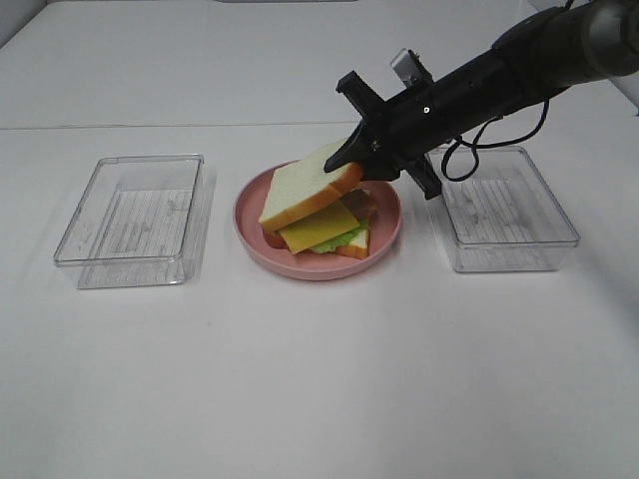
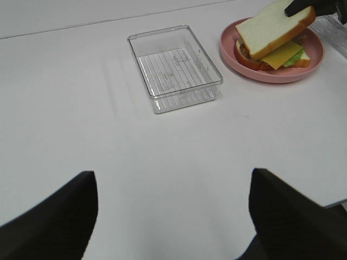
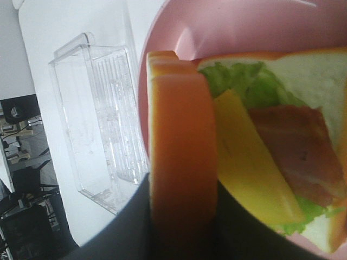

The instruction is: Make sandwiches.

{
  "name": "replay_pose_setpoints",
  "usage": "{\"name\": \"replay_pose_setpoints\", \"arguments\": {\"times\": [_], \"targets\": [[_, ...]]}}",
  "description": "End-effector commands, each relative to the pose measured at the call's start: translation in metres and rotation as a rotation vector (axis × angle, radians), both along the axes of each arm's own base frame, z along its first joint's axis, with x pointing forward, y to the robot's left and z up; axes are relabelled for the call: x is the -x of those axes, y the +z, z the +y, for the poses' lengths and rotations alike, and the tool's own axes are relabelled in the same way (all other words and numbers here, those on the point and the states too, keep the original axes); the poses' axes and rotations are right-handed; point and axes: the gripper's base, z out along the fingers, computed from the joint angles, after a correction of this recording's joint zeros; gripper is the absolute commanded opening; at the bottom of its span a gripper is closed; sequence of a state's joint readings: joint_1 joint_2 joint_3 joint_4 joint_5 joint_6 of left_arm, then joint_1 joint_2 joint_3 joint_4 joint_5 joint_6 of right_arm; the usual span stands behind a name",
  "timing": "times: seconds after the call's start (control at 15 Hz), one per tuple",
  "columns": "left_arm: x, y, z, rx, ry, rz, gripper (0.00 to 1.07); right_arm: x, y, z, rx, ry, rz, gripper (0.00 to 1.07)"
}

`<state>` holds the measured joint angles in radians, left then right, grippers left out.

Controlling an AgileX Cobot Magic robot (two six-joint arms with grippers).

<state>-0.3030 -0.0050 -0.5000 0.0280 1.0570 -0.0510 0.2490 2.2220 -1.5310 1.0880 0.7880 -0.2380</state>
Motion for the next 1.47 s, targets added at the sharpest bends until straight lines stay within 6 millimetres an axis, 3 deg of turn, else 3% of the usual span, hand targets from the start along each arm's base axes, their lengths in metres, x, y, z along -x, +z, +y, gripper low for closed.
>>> {"name": "replay_pose_setpoints", "arguments": {"times": [0.07,0.27,0.33,0.87,1.07,1.13,1.47], "targets": [[0.003,0.000,0.000,0.011,-0.002,-0.028,0.74,0.003,0.002,-0.002,0.043,0.024,-0.008,0.25],[0.003,0.000,0.000,0.011,-0.002,-0.028,0.74,0.002,0.002,-0.002,0.047,0.041,-0.027,0.63],[0.003,0.000,0.000,0.011,-0.002,-0.028,0.74,0.002,0.003,-0.002,0.050,0.054,-0.043,0.70],[0.003,0.000,0.000,0.011,-0.002,-0.028,0.74,0.009,0.032,-0.022,0.323,0.136,-0.154,0.79],[0.003,0.000,0.000,0.011,-0.002,-0.028,0.74,0.017,0.064,-0.035,0.457,0.191,-0.246,0.79],[0.003,0.000,0.000,0.011,-0.002,-0.028,0.74,0.030,0.097,-0.044,0.536,0.246,-0.308,0.79],[0.003,0.000,0.000,0.011,-0.002,-0.028,0.74,0.078,0.173,-0.073,0.741,0.343,-0.372,0.79]]}}
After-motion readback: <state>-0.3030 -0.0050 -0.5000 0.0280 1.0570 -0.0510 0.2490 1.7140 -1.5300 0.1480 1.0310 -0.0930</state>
